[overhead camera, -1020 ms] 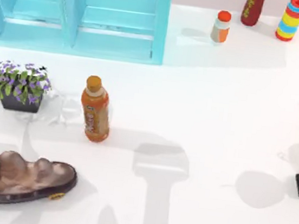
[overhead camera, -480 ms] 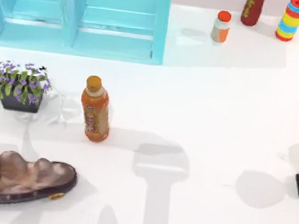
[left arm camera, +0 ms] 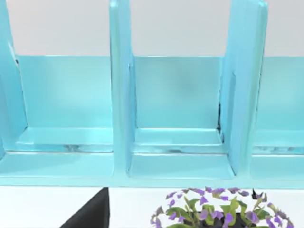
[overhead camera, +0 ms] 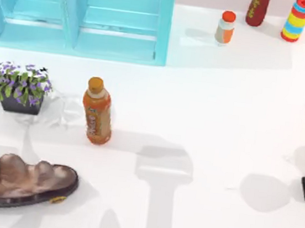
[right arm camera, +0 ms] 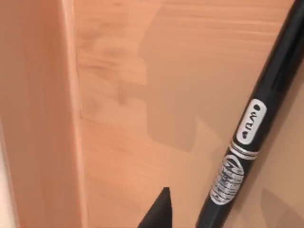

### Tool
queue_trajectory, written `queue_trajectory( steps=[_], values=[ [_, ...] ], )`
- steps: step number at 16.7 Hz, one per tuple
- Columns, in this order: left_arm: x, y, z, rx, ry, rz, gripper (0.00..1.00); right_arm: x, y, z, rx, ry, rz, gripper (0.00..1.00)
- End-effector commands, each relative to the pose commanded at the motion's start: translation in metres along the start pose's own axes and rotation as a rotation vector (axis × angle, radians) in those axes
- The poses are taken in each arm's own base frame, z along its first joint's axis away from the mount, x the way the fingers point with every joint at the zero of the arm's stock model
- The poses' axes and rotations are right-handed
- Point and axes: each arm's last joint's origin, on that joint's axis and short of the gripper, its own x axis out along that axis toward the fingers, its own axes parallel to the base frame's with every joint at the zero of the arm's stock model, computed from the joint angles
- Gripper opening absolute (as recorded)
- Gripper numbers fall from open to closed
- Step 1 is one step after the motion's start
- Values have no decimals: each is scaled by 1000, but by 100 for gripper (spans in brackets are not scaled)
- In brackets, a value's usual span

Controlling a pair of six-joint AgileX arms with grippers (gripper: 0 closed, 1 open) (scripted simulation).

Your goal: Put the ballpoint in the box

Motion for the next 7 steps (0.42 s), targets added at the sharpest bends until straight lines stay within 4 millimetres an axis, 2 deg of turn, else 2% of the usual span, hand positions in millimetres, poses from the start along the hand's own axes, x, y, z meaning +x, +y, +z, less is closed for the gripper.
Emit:
queue_trajectory(
  steps=[1, 2, 7],
  values=[
    [0, 0, 0, 0, 0, 0, 100, 0, 0, 0, 0, 0, 0, 98],
    [0, 0, 0, 0, 0, 0, 100, 0, 0, 0, 0, 0, 0, 100],
    [0, 0, 0, 0, 0, 0, 100, 0, 0, 0, 0, 0, 0, 100]
  ],
)
